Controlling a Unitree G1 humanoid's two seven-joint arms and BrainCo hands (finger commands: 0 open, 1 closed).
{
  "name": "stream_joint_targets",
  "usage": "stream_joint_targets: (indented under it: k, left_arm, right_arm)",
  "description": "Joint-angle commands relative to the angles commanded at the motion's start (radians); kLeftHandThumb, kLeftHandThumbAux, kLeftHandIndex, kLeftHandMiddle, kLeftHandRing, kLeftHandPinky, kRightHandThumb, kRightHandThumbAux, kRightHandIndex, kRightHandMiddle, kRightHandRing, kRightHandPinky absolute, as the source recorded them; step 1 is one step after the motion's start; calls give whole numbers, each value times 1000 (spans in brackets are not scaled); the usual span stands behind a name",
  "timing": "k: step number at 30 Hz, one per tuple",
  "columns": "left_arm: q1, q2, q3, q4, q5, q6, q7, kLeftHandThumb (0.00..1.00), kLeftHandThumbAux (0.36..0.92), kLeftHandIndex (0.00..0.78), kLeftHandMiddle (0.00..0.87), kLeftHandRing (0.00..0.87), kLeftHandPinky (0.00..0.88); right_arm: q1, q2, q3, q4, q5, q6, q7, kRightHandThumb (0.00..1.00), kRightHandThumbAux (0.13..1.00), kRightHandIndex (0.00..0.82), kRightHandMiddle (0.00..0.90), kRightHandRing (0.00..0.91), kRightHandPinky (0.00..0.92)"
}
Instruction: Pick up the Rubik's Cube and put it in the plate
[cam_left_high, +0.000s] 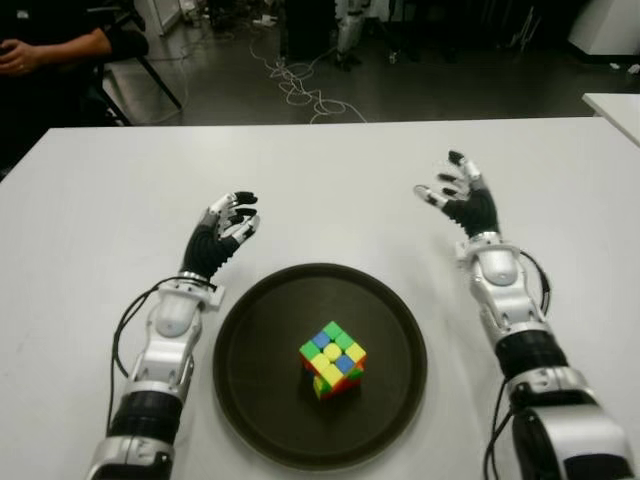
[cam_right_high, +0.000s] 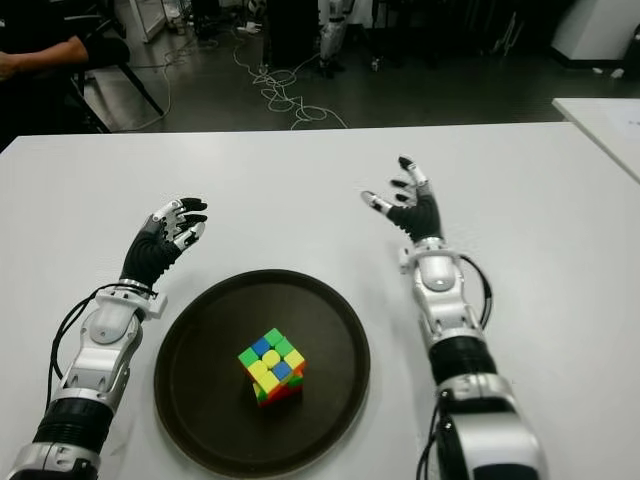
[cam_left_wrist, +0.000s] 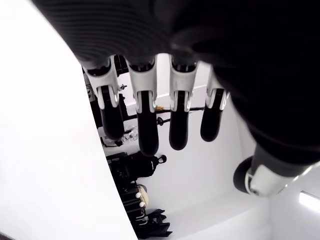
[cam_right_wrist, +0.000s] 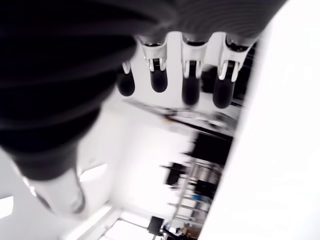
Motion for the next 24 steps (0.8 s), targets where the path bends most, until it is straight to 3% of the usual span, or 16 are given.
stream_joint_targets:
  k: [4,9,15,24]
  left_arm:
    - [0,-1,0,-2,-4,0,-4,206,574,224,241,233,191]
    - [2,-6,2,-4,-11,-4,-5,220,581,242,241,227,175]
    - [1,-7,3,2,-18,-15,-7,242,595,265,244,220,151]
    - [1,-2,4,6,-19,-13,-7,246,589,240,247,218,140]
  right_arm:
    - [20,0,12,-44,-21,8,-1,247,723,34,98,143,202]
    - [33,-8,26,-42,-59,-52,-15,260,708,48,116,153,197]
    - [39,-14,36,-26,-83,-98,-21,268,706,52,123,156,181]
    - [41,-14,37,-18,-89,-113,-15,273,727,46,123,149,170]
